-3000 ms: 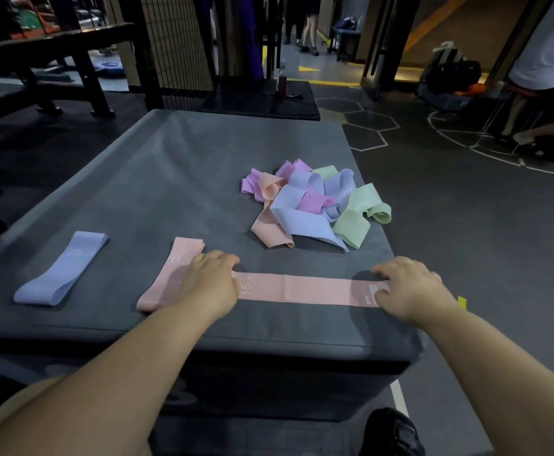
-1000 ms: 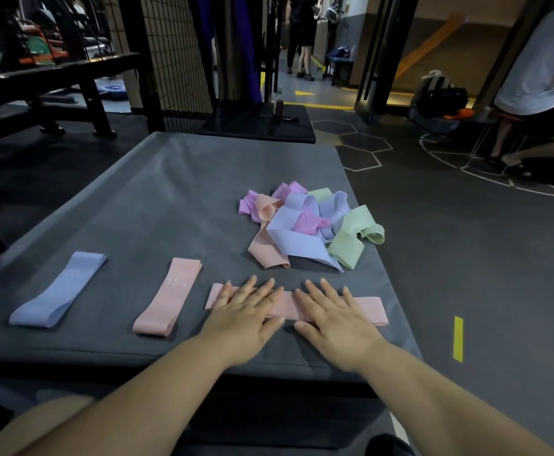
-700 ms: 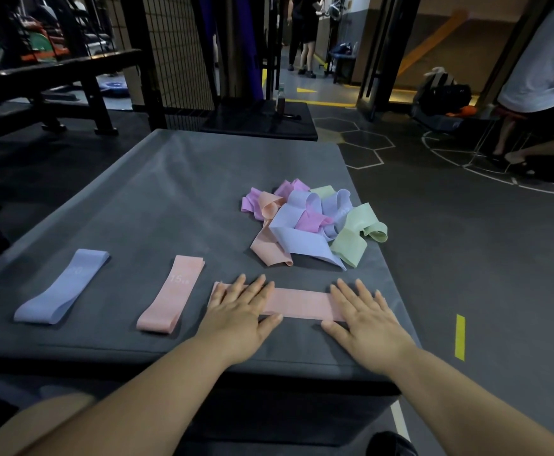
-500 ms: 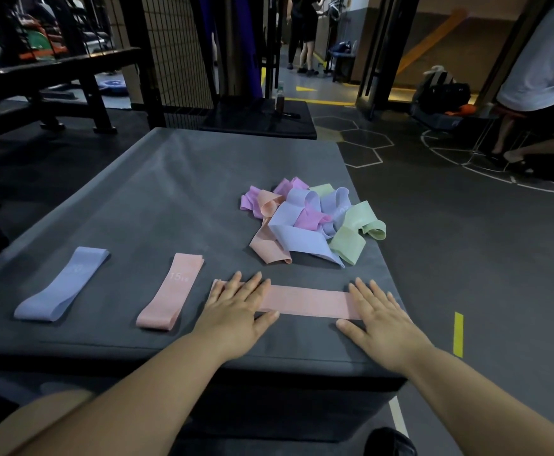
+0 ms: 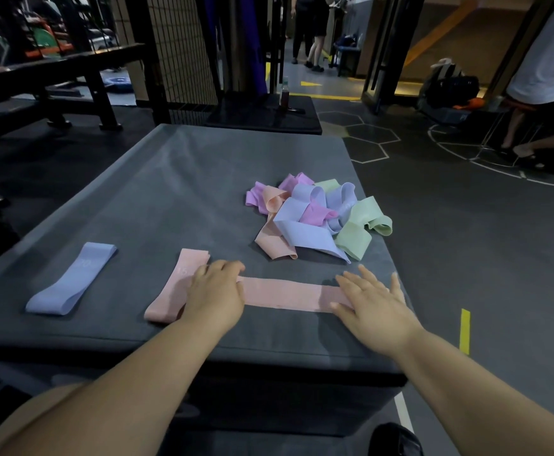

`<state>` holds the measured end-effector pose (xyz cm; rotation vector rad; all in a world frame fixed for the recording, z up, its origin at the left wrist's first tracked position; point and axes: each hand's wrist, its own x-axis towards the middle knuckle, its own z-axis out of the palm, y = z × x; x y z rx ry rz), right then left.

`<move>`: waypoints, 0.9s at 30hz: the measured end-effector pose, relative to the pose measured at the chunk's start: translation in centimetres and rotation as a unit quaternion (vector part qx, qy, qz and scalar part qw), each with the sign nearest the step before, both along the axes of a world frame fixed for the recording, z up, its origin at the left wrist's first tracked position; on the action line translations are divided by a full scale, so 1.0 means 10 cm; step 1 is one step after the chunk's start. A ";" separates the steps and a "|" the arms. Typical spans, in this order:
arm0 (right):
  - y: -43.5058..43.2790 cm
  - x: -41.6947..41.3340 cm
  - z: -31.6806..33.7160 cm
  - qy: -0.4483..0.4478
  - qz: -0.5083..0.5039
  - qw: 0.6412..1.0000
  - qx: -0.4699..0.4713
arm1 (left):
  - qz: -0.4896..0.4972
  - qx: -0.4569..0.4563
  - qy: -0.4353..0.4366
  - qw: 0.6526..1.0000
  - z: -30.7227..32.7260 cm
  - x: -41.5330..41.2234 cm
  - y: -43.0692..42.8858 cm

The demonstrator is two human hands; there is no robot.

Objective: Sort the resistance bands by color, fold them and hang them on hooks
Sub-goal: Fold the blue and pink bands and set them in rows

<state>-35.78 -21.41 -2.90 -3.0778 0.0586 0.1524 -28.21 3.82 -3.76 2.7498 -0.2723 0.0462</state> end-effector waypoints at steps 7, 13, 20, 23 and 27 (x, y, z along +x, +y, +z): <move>0.34 0.20 0.04 -0.080 0.037 0.990 0.111 | 0.039 -0.062 0.052 0.996 0.04 0.02 -0.02; 0.51 0.29 0.04 -0.036 0.062 0.980 0.187 | 0.077 -0.131 0.097 0.984 0.11 0.10 0.00; 0.56 0.39 0.04 -0.029 0.060 0.977 0.201 | 0.089 -0.116 0.143 0.979 0.08 0.23 0.08; 0.59 0.43 0.05 -0.030 0.057 0.974 0.218 | 0.073 -0.233 0.173 0.954 0.07 0.22 0.06; 0.64 0.49 0.07 -0.038 0.034 0.958 0.281 | 0.050 -0.377 0.199 0.903 0.08 0.18 -0.08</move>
